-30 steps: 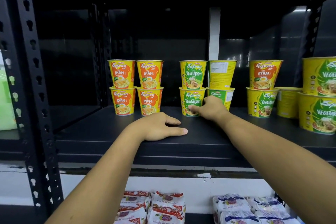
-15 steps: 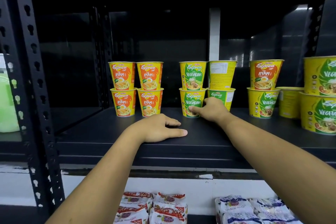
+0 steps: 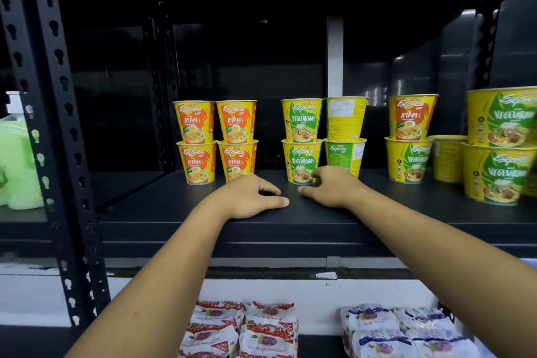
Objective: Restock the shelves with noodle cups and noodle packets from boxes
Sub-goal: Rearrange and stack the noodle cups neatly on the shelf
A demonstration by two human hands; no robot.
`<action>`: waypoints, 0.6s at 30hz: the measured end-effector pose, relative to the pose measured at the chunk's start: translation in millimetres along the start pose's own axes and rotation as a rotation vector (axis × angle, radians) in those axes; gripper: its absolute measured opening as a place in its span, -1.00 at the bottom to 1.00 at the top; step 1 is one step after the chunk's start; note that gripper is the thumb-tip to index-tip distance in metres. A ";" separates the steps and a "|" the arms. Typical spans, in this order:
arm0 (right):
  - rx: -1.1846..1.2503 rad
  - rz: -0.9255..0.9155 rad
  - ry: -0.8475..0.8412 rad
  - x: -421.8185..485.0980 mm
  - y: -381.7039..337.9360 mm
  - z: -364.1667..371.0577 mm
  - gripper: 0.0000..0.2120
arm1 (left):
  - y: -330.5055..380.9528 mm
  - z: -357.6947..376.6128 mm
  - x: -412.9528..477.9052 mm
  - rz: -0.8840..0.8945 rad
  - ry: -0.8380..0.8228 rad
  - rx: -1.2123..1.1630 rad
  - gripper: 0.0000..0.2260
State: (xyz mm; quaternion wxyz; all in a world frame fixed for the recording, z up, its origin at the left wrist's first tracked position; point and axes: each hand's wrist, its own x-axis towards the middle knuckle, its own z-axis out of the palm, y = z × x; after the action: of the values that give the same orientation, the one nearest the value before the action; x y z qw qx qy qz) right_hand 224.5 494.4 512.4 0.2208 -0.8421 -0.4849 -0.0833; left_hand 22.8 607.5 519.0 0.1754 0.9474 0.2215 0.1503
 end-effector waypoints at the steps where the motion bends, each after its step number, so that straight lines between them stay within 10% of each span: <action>1: -0.014 -0.013 -0.031 -6.5 -0.8 -2.3 -0.41 | -0.1 0.0 -0.1 -0.002 0.003 -0.002 -0.55; 18: -0.095 -0.039 -0.334 -86.9 56.7 -65.9 -0.34 | 18.4 5.5 0.9 0.033 0.001 0.201 -0.59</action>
State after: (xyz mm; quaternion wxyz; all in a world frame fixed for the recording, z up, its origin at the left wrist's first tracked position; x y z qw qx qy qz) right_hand 232.9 372.2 523.7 0.0955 -0.8442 -0.5265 0.0310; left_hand 32.4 590.9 521.6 0.0771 0.9637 0.2198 0.1306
